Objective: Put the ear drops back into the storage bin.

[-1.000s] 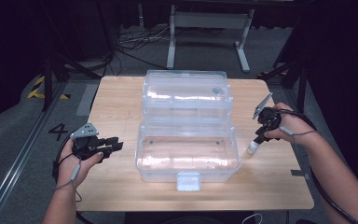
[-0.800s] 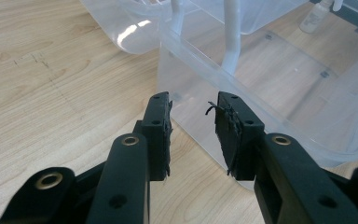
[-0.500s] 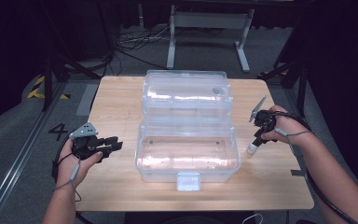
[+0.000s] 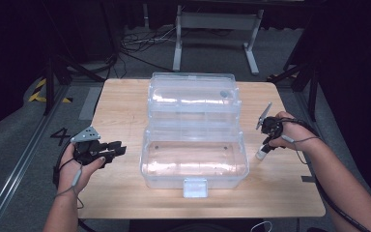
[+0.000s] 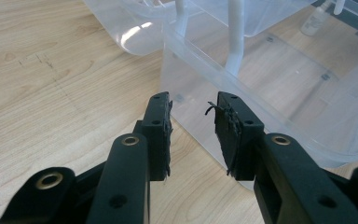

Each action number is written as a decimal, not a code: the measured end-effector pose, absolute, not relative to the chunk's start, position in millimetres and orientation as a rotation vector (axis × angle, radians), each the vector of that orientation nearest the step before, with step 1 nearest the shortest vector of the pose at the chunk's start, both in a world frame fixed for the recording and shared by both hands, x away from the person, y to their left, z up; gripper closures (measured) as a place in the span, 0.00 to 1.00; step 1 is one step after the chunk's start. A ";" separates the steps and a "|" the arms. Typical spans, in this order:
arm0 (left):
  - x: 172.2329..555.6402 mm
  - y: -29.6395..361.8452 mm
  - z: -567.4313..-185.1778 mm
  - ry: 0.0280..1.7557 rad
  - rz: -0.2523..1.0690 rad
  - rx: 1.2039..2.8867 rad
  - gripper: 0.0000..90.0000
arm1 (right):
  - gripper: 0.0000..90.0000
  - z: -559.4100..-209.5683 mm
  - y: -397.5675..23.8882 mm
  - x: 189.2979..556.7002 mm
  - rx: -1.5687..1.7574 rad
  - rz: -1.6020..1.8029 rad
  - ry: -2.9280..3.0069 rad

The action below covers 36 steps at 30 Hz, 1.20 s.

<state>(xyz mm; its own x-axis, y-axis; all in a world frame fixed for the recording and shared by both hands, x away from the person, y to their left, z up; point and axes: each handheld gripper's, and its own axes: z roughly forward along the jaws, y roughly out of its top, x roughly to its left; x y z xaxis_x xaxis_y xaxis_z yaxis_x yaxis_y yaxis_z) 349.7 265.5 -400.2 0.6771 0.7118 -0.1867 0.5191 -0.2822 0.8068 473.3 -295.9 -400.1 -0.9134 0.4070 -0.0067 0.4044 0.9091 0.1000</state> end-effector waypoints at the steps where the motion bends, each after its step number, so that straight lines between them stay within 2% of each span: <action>1: 349.8 265.4 -400.2 0.955 0.260 1.958 0.74 | 0.76 -399.7 -295.5 473.3 0.641 0.143 3.042; 2: 349.8 265.3 -400.3 0.955 0.260 1.956 0.74 | 0.79 -398.5 -295.1 472.8 0.637 0.143 3.039; 13: 349.8 266.4 -400.7 0.959 0.261 1.953 0.74 | 0.79 -389.4 -294.2 472.0 0.637 0.153 3.034; 36: 350.5 264.6 -401.3 0.960 0.265 1.956 0.73 | 0.79 -336.1 -287.3 458.2 0.629 0.183 3.027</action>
<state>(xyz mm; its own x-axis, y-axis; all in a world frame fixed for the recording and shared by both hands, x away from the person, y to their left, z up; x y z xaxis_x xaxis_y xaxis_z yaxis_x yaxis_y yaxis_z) 350.5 264.6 -401.3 0.6738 0.7157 -0.1841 0.5196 -0.2817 0.8066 458.2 -287.3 -336.1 -0.9165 0.3996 -0.0191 0.3944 0.9105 0.1247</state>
